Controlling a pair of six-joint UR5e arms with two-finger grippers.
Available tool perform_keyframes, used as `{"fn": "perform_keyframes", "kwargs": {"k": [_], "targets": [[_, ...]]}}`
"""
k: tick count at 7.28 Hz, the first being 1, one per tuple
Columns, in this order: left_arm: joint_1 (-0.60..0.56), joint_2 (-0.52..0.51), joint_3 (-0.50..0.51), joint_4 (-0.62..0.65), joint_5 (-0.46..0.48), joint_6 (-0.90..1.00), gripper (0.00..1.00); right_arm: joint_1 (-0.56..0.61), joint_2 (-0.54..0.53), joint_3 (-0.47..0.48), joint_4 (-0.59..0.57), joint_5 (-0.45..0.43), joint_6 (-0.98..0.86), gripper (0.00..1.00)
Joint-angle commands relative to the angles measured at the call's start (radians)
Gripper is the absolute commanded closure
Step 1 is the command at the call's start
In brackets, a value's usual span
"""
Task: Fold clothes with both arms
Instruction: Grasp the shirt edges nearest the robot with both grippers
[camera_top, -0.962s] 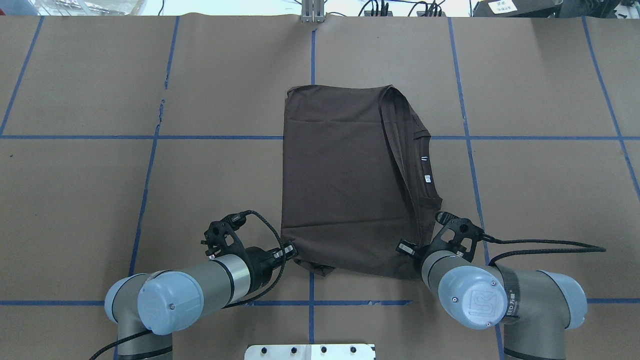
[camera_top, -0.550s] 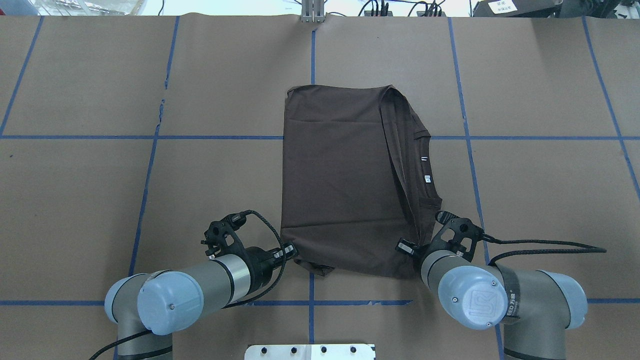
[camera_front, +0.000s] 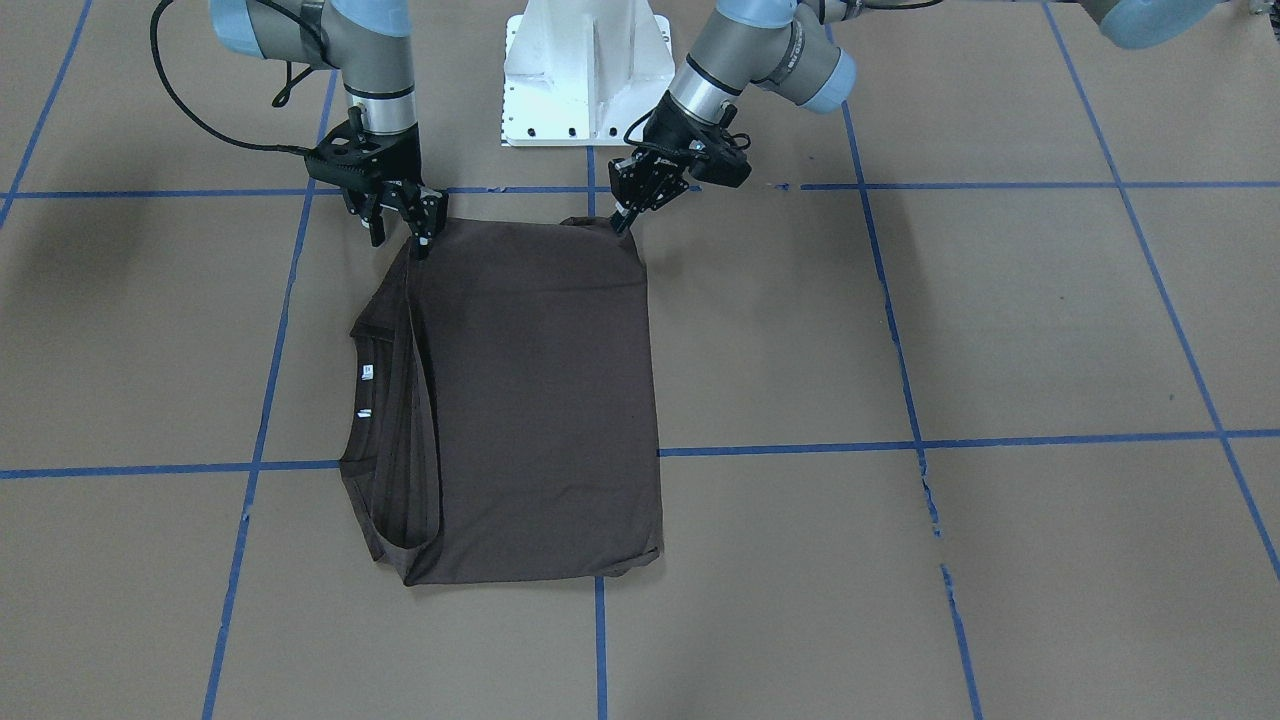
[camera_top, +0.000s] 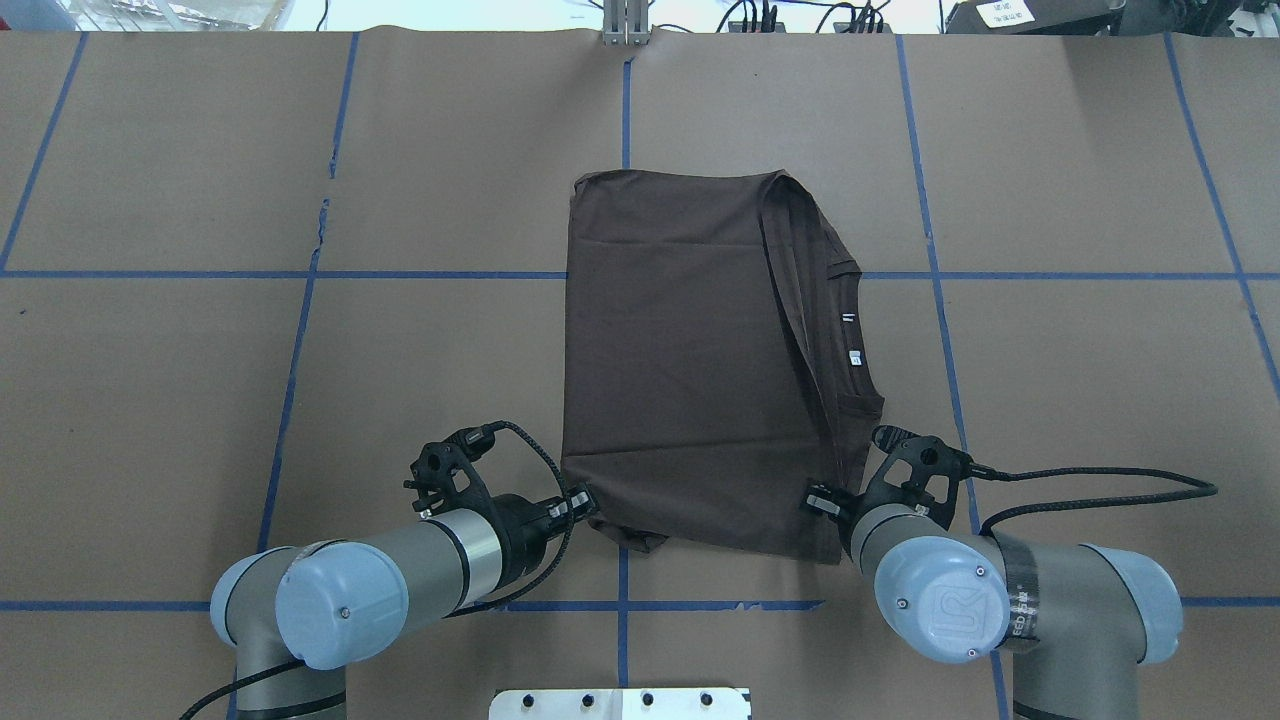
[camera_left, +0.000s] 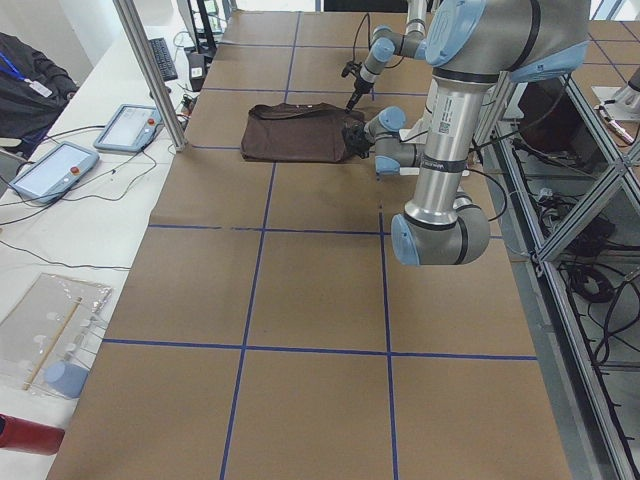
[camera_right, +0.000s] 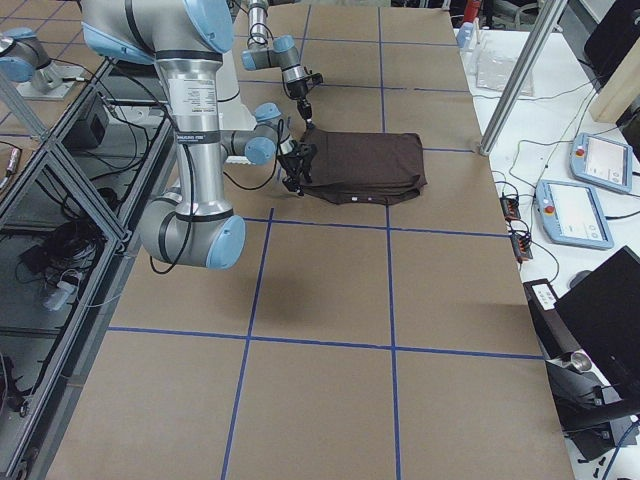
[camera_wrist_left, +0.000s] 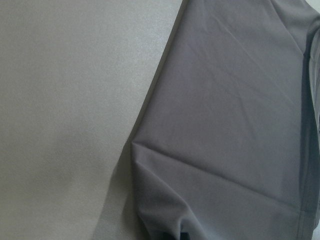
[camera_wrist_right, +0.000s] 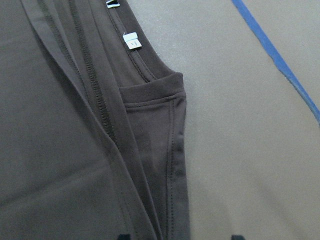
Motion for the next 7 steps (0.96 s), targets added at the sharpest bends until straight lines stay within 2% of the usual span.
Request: {"fn": "perform_keyframes", "kwargs": {"k": [1, 4, 7], "targets": [[0.0, 0.0, -0.003, 0.002, -0.001, 0.004, 1.0, -0.01, 0.004, 0.002, -0.004, -0.003, 0.002, 0.01], [0.0, 0.0, -0.005, 0.0, -0.001, 0.004, 1.0, -0.028, 0.018, -0.005, -0.005, -0.005, 0.007, 0.12], [0.0, 0.001, -0.005, 0.0, -0.001, 0.004, 1.0, -0.031, 0.018, -0.008, -0.005, -0.006, 0.007, 0.14]]}}
